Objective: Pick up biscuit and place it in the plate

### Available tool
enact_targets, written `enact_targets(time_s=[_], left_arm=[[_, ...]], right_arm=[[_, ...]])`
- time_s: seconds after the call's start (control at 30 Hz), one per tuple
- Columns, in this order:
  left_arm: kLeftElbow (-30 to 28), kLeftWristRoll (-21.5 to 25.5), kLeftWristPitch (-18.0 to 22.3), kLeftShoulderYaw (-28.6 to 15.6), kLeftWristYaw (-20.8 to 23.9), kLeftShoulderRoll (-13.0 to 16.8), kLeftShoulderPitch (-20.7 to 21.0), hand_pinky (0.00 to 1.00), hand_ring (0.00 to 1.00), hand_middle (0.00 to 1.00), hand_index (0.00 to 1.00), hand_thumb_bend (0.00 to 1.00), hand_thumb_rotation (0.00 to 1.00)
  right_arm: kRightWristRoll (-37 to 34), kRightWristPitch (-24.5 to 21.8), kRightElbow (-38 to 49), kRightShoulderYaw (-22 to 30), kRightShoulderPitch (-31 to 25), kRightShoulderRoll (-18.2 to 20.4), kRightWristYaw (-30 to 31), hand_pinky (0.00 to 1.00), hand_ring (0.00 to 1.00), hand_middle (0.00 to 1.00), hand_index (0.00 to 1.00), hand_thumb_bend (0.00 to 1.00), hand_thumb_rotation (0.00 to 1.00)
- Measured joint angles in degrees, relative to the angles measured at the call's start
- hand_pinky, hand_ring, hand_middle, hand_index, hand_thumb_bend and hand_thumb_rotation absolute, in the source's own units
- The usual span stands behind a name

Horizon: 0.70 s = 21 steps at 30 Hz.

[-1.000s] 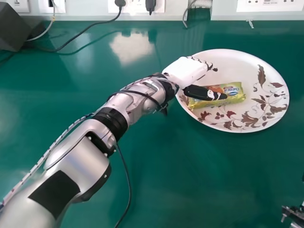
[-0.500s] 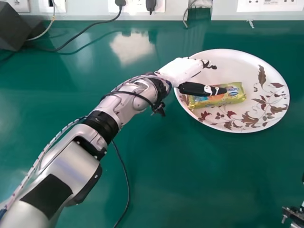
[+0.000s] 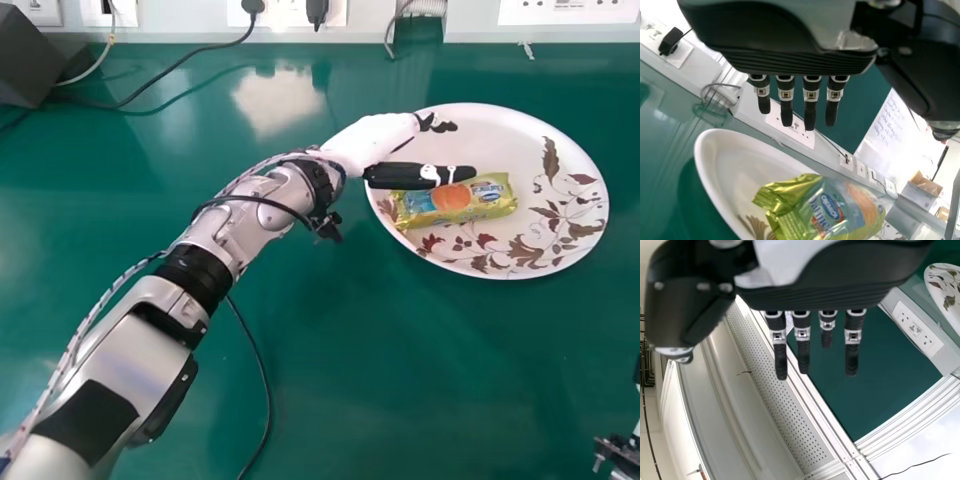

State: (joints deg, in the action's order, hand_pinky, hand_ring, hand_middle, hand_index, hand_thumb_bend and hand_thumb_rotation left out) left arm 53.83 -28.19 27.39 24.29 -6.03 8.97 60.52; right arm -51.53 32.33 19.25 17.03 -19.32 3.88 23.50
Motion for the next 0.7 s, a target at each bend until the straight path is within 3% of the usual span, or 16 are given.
enact_targets(time_s=[0.27, 0.7], left_arm=[[-3.2, 2.7, 1.7, -2.7, -1.2, 0.8, -2.7, 1.00, 0.94, 0.94, 0.92, 1.00, 0.63], [-10.0, 11.5, 0.5, -7.8, -7.2, 1.2, -8.3, 1.00, 0.94, 0.93, 0.93, 1.00, 0.63]], right_arm=[[-1.0, -0.9, 0.0, 0.2, 0.0, 0.0, 0.6, 0.67, 0.82, 0.81, 0.75, 0.85, 0.40], [-1.0, -1.8, 0.2, 0.1, 0.0, 0.0, 0.3, 0.75, 0.83, 0.83, 0.77, 0.82, 0.36]])
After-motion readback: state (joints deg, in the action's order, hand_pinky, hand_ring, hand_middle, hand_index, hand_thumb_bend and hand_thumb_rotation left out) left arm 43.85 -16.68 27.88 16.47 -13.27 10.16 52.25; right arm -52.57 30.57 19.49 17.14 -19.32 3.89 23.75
